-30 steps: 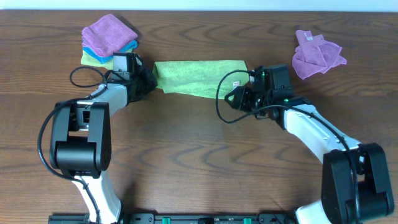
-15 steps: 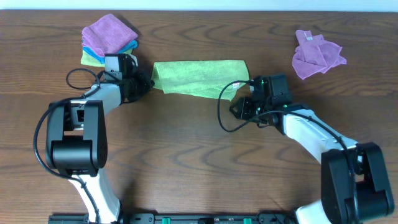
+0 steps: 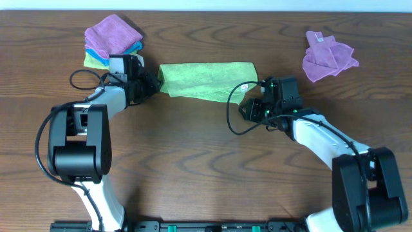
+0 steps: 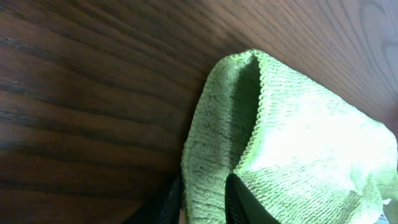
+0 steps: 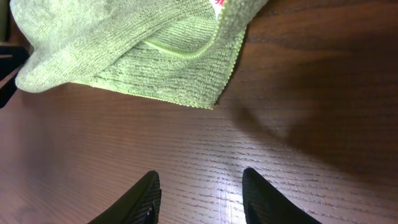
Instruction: Fold the cloth
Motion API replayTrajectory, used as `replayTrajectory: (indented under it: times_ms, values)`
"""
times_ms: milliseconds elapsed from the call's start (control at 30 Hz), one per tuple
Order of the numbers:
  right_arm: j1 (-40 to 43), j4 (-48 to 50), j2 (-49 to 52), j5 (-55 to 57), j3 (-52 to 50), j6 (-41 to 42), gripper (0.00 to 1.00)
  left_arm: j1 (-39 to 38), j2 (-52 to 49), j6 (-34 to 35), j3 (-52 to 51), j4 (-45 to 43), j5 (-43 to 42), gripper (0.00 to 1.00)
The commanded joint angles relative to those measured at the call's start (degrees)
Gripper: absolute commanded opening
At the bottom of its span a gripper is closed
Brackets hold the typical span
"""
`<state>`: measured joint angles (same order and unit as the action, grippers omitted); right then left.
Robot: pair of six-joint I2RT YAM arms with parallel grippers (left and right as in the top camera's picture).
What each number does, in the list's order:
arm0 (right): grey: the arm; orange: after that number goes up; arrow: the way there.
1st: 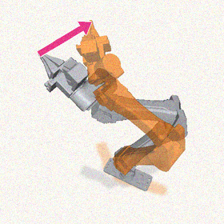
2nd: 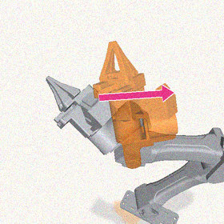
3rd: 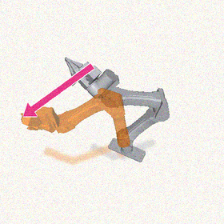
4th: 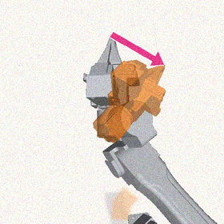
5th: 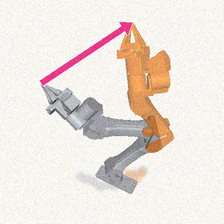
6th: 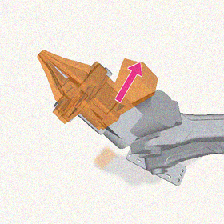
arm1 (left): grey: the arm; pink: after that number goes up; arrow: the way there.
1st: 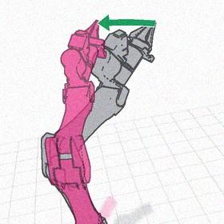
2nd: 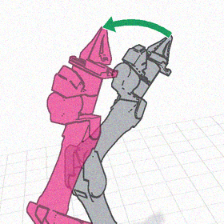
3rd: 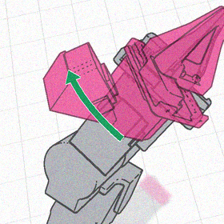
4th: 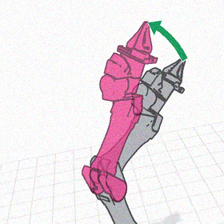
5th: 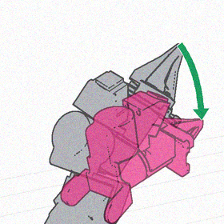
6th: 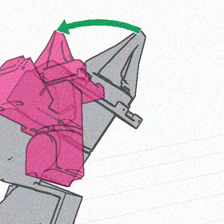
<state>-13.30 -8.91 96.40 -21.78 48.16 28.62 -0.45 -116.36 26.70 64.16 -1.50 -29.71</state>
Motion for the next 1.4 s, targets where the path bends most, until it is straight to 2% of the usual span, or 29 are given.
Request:
replayTrajectory:
  times_ms: [0, 200, 333, 533, 900, 1367]
  values:
    - [-0.3, 0.2, 0.3, 0.3, -0.3, 1.8, 0.43, -0.5, -1.6, -1.0, -0.9, 1.2, 3.8, 0.25]
    - [-0.3, 0.2, 0.3, 0.1, -0.3, 2.2, 0.43, -1.9, -4.0, -1.0, -0.9, 0.5, 4.6, 0.2]
    - [-0.3, 0.0, 0.3, -0.1, -0.3, 2.2, 0.42, -2.2, -5.2, -1.0, -0.9, 0.8, 3.3, 0.06]
    - [-1.9, 0.6, 0.4, 2.5, -1.3, 2.2, 0.45, -1.7, -5.2, -1.0, -0.9, 0.7, 2.1, 0.06]
    - [-3.3, 12.1, 9.5, 4.0, -1.7, 4.5, 0.45, -1.4, -5.2, -1.0, -0.9, 1.0, -1.9, 0.06]
    - [-3.3, 17.0, 11.0, 10.4, -1.7, 7.2, 0.46, -1.4, -5.2, -1.0, -0.9, 1.7, -5.2, 0.06]
